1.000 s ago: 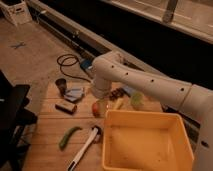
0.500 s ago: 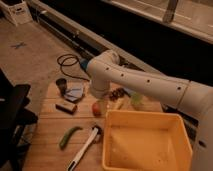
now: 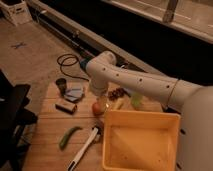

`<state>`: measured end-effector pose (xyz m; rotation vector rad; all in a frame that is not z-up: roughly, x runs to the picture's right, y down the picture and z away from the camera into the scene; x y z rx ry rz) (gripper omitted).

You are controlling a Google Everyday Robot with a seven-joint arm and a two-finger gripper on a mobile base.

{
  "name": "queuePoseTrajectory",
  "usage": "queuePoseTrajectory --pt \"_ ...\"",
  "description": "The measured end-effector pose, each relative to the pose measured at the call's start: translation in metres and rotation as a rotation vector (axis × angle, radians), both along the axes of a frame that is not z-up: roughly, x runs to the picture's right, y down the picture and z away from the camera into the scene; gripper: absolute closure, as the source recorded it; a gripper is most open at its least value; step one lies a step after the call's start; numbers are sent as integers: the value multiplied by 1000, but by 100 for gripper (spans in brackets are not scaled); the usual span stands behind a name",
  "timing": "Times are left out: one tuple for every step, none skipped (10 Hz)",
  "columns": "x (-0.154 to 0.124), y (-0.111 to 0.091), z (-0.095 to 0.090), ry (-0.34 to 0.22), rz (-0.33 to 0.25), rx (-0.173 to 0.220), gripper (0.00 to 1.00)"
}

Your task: Place apple in plastic cup

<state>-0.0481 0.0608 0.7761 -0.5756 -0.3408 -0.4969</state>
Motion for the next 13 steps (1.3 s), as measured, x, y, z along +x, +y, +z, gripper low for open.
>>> queuePoseTrajectory --pt "-4 2 5 -8 1 -8 20" --pt "-9 3 14 -27 14 -19 20" --pt "-11 3 21 -40 25 -26 20" --pt "-16 5 30 -54 29 -35 20" --pt "-19 6 37 -66 36 -44 20" --pt "-20 8 47 -80 53 -59 20" --pt "-19 9 55 -87 66 -71 20" --pt "-21 14 62 -91 71 -84 20" --pt "-20 23 73 -91 77 -108 20" --pt "-17 34 84 -84 86 -136 20" --pt "-12 39 90 -76 95 -157 20" --pt "-5 47 98 -65 107 -185 20" --pt "-3 52 102 -66 125 -201 20"
